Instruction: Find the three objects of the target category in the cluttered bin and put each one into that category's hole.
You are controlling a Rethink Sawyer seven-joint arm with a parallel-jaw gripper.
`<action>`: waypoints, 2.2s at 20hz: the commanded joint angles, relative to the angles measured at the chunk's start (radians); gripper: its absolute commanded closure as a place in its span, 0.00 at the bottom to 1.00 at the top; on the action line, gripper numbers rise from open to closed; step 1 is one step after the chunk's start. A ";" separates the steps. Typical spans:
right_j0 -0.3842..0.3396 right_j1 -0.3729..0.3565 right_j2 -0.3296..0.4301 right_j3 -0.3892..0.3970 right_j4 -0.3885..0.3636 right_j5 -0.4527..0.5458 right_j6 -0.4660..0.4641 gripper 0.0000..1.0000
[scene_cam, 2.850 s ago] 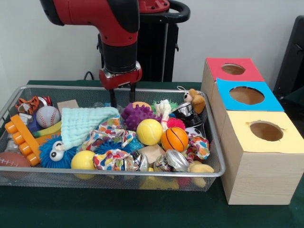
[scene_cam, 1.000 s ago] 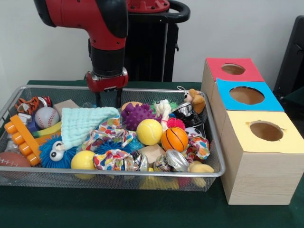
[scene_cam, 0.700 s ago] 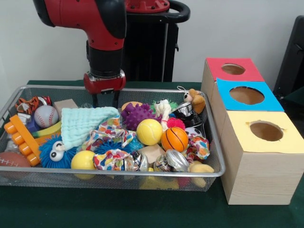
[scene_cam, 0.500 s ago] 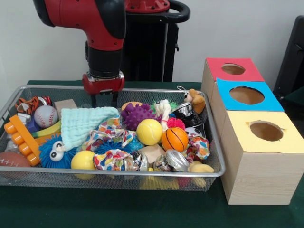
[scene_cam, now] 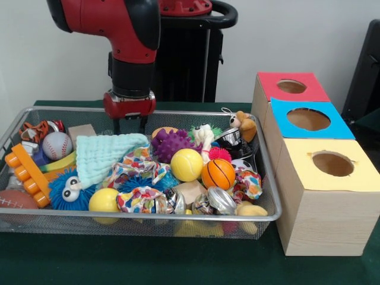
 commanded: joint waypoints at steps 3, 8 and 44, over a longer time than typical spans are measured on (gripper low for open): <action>-0.025 0.227 -0.015 -0.161 0.013 -0.067 0.173 1.00; 0.006 0.223 -0.043 -0.155 0.043 -0.035 0.177 1.00; -0.066 -0.194 0.098 0.013 0.044 0.363 0.065 1.00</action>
